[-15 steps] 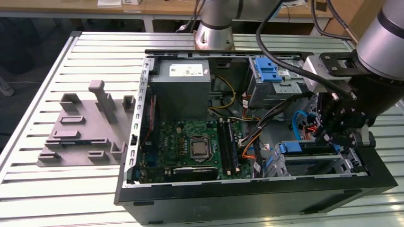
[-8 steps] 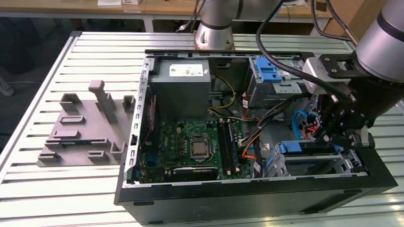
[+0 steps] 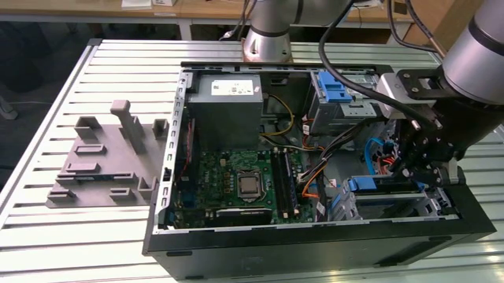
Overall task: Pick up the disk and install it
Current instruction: 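Insert the first disk wire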
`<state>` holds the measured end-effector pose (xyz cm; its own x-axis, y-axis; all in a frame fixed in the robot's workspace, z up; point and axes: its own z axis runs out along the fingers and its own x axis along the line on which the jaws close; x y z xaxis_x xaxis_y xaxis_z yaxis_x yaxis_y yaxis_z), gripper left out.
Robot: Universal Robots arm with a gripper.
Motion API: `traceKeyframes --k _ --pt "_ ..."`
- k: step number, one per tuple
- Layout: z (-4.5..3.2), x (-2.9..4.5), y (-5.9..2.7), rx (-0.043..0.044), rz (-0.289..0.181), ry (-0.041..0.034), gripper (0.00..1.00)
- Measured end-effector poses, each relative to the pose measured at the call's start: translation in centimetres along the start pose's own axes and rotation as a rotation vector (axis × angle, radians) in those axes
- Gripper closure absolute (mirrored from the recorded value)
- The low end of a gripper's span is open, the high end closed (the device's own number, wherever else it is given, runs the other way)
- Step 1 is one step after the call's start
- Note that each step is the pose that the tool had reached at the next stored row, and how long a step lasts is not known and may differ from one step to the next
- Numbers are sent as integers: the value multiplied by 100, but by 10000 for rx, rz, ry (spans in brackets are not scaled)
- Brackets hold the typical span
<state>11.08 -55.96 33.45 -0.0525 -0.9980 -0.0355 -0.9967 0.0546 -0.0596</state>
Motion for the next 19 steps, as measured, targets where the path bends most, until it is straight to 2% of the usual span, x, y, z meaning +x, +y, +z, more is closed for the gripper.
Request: traceKeyframes --k 19 --pt "-2 19 1 22 0 -13 84"
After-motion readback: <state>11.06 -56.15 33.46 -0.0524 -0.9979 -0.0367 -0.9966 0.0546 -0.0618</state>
